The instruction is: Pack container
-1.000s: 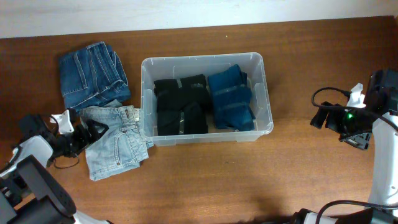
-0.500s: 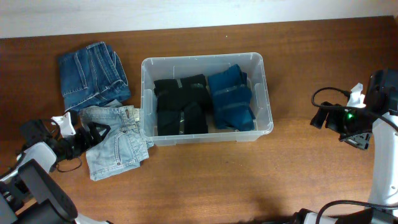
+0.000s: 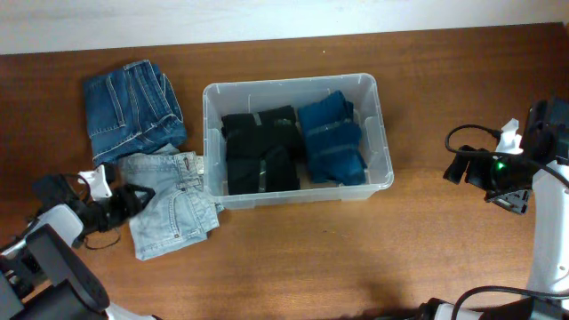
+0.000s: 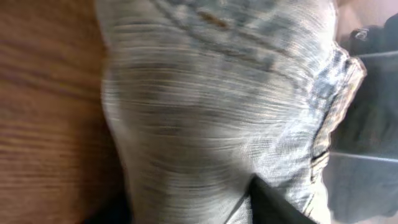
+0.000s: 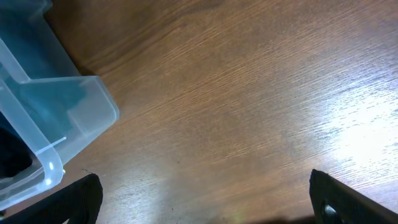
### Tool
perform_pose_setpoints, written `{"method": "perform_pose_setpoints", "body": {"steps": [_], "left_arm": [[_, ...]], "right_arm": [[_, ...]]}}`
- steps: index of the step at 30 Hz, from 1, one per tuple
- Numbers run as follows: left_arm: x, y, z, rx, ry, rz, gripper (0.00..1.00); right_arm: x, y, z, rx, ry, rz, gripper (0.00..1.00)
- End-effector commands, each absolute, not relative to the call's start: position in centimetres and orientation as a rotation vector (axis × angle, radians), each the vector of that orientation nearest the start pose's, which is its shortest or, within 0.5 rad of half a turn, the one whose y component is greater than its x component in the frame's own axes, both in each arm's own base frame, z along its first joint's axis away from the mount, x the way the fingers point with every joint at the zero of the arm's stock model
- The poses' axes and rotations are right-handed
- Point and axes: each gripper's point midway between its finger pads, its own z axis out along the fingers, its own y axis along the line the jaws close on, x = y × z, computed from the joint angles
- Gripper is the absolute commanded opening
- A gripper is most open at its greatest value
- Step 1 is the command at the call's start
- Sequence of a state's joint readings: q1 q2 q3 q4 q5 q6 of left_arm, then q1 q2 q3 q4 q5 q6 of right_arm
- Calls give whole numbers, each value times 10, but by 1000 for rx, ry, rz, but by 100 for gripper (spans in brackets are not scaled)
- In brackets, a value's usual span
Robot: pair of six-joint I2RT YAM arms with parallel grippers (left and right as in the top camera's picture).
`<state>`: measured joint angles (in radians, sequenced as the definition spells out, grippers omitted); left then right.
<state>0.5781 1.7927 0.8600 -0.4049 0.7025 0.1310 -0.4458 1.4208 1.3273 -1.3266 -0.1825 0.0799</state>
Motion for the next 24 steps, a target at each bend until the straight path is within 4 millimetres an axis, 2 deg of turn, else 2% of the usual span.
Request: {"method": "perform_pose_setpoints", "body": {"steps": [1, 5, 8, 12, 19, 24], "left_arm": [[312, 63, -7, -520, 2590, -881, 35], [313, 63, -6, -549, 2583, -893, 25], [314, 62, -3, -548, 2579, -906, 12], [318, 64, 3, -548, 2577, -911, 1], [329, 71, 27, -565, 2591, -935, 1], [348, 74, 65, -533, 2534, -990, 1]], "right_arm": [[253, -89, 171, 765, 2853, 221, 98], [253, -89, 171, 765, 2852, 221, 98], [254, -89, 171, 765, 2852, 222, 98], [253, -89, 171, 765, 2853, 221, 98], [253, -89, 171, 765, 2853, 222, 98], [253, -89, 171, 765, 2853, 221, 98]]}}
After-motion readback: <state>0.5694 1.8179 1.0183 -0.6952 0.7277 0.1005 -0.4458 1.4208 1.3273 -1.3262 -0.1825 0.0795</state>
